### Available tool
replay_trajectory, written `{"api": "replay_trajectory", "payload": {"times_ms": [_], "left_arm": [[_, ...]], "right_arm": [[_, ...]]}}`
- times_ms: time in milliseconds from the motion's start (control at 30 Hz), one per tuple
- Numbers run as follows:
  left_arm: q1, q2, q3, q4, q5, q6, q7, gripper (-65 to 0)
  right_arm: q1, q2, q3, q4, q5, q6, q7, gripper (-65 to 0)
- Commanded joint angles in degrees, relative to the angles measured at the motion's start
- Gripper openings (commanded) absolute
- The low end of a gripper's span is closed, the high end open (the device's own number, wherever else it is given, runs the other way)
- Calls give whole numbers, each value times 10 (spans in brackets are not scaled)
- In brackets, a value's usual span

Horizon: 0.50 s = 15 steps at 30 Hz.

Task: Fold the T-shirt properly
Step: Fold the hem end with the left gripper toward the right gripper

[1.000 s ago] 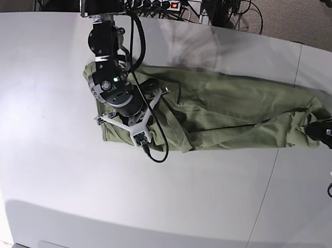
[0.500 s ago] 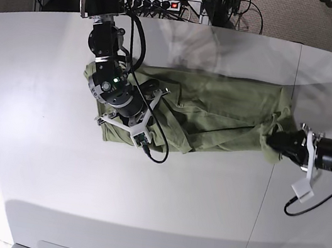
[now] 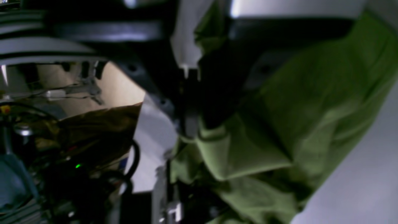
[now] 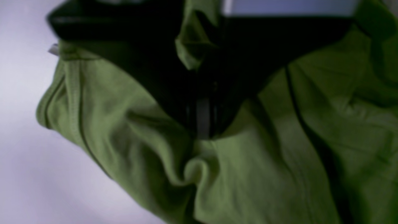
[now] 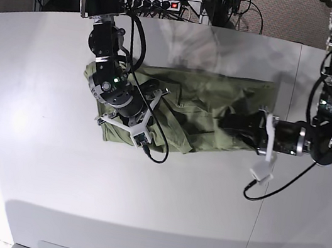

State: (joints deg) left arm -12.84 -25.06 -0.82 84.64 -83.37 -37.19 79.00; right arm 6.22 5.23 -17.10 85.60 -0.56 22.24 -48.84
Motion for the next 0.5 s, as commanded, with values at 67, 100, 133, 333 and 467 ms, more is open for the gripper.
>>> {"api": "replay_trajectory", "payload": {"times_ms": [67,100,133,333,467], "left_arm": [[-11,10,-5,8,-16,-28,-10,-650],[-11,16,-5,8,-16,-28,-10,-650],[-11,19,-5,8,-16,-28,-10,-650],[-16,23,-5,8,-16,-28,-9,-383],[-21,22,-5,8,-16,-28,-5,-383]], "right_arm": [[-2,1,-2,-6,-7,5,-42,-650],[-2,2,-2,-5,-7,5,-43,-650],[-2,1,-2,-5,-7,5,-45,-650],[-2,2,-2,-5,-7,5,-46,-650],[-2,2,-2,-5,-7,5,-46,-650]]}}
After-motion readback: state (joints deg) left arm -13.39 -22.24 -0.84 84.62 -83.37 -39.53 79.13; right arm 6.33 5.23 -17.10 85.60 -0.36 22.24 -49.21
